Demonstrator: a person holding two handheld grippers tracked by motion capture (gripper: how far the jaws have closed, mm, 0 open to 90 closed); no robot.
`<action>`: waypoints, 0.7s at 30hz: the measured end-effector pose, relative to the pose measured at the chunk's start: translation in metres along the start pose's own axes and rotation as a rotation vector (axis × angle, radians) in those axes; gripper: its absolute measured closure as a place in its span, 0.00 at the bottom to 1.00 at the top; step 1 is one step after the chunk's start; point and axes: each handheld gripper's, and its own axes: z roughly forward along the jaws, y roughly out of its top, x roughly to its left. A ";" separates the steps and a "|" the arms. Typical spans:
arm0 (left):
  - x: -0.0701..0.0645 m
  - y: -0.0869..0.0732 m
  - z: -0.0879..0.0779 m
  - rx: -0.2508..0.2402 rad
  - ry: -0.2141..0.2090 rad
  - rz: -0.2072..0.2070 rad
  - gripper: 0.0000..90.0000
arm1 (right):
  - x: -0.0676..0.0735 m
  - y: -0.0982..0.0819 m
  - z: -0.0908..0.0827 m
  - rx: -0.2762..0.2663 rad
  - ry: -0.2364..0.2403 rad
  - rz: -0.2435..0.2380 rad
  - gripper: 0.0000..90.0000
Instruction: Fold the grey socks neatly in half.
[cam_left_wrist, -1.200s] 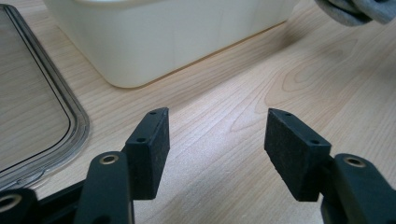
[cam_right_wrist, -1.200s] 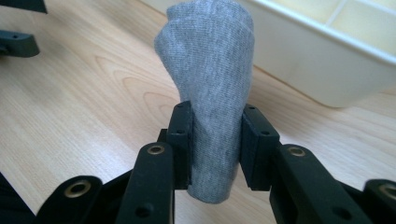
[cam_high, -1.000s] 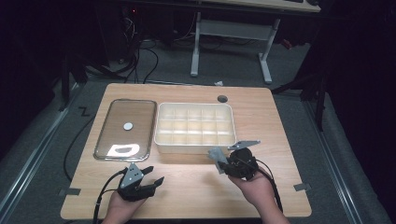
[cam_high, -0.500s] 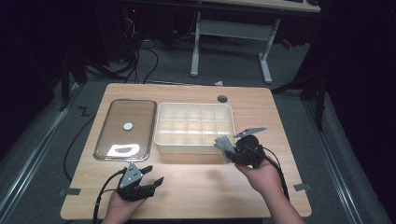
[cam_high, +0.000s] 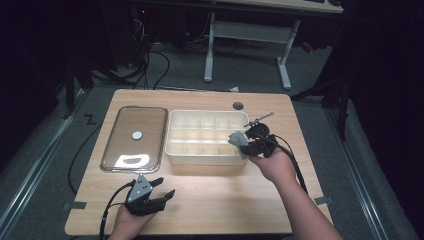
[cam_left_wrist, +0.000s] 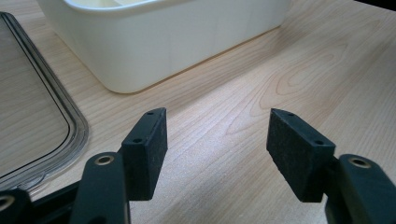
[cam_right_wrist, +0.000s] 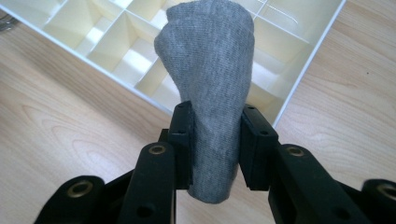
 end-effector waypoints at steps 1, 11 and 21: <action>0.000 0.000 0.000 -0.002 0.002 0.000 0.43 | -0.001 0.003 0.003 0.017 -0.008 -0.005 0.78; 0.001 -0.001 0.001 -0.003 -0.001 0.000 0.43 | -0.009 0.022 0.034 0.171 -0.045 -0.011 0.78; 0.001 -0.001 0.001 0.001 -0.001 0.003 0.43 | -0.009 0.027 0.057 0.269 -0.060 -0.043 0.79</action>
